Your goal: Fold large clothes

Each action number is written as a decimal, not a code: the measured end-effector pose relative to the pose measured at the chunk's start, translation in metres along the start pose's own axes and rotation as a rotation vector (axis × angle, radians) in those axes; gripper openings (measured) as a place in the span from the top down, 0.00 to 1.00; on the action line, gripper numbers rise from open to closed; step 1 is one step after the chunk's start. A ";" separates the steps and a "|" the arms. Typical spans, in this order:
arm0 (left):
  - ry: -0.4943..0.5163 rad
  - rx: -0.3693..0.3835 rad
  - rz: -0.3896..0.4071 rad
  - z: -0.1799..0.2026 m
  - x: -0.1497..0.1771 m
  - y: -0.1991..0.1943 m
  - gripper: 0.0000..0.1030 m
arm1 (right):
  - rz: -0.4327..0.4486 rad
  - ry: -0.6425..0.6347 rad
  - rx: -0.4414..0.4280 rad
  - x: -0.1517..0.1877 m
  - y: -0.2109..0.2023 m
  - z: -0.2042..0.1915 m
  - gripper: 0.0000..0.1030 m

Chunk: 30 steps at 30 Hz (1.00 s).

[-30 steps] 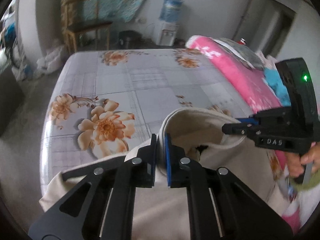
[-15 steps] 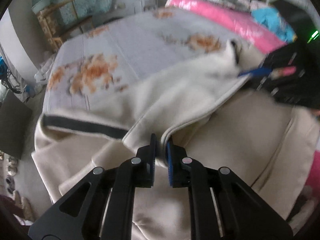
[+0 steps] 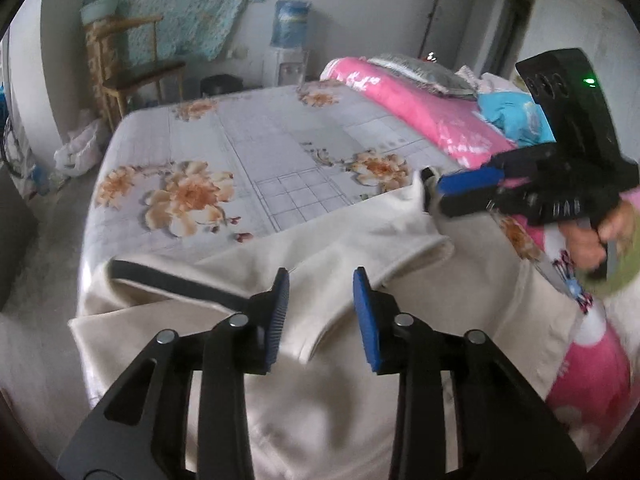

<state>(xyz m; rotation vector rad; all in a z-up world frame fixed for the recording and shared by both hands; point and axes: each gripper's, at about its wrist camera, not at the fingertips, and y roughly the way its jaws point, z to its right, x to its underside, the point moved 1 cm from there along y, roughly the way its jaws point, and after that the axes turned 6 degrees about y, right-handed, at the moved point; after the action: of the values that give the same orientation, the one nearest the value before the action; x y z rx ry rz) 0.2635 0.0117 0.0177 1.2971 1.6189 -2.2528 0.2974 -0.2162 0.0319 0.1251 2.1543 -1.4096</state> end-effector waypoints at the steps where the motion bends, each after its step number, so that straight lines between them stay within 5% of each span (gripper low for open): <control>1: -0.003 -0.012 -0.021 0.002 0.000 0.010 0.75 | -0.021 -0.004 -0.003 0.000 0.013 -0.003 0.75; 5: -0.040 -0.064 -0.172 -0.002 0.020 0.054 0.75 | -0.145 -0.047 0.047 0.017 0.066 -0.010 0.76; 8: -0.002 -0.074 -0.138 0.001 0.025 0.047 0.76 | -0.138 -0.071 0.057 0.025 0.067 -0.007 0.76; 14: -0.101 -0.082 -0.021 -0.037 0.009 0.014 0.76 | -0.061 0.003 0.121 0.011 0.029 0.024 0.76; 19: -0.237 -0.178 -0.066 -0.090 0.006 0.035 0.73 | -0.024 0.080 0.252 -0.002 0.035 0.069 0.70; 21: -0.341 -0.133 -0.101 -0.112 0.019 0.047 0.70 | -0.066 0.143 0.244 0.003 0.047 0.090 0.64; 24: -0.412 -0.078 -0.051 -0.122 0.027 0.037 0.66 | -0.071 0.211 0.197 0.006 0.046 0.104 0.63; 30: -0.346 -0.134 0.046 -0.115 0.009 0.012 0.66 | 0.034 0.208 0.137 -0.017 0.012 0.091 0.63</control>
<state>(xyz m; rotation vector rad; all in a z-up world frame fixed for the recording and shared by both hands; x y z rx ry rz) 0.3307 0.1035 -0.0068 0.8465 1.5625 -2.1514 0.3523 -0.2862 0.0041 0.3727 2.2066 -1.5843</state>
